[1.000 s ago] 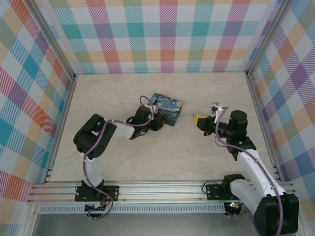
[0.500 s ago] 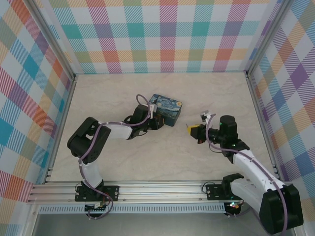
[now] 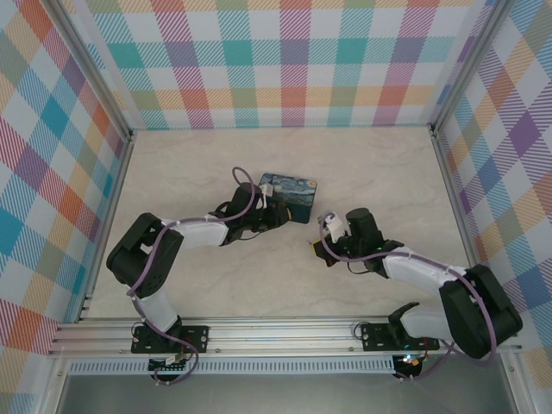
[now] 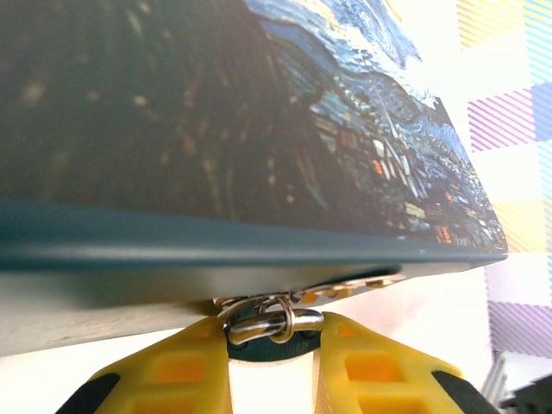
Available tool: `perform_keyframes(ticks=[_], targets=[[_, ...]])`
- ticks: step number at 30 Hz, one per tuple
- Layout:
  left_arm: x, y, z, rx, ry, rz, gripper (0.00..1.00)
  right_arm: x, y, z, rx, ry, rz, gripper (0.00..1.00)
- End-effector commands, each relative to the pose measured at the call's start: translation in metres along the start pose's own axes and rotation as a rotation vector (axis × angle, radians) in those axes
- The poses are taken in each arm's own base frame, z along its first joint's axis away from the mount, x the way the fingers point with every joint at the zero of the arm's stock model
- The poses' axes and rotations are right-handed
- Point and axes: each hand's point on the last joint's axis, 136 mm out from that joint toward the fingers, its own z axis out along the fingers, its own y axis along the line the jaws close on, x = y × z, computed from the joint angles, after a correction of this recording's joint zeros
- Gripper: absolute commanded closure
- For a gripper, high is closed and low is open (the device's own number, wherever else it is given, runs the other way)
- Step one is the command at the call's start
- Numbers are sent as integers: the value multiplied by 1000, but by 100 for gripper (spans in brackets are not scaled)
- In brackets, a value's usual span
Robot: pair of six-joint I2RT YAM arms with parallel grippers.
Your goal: Unlock the padlock with the key
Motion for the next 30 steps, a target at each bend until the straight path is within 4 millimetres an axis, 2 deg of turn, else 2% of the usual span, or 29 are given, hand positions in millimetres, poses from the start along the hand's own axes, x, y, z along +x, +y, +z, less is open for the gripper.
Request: perform_keyframes(ticks=[1,9,19,30], targets=[[2,-21,-10,56,9,-62,78,-25,-7,9,54,-56,-104,100],[12,-21,-11,57,45,-128,78,-36,-9,32,83,-64,-172,100],[11,-25,-16,62,39,-151,78,-55,-11,43,88,-100,-206,100],[13,-25,-17,63,34,-163,78,-65,-6,54,54,-105,-257,100]])
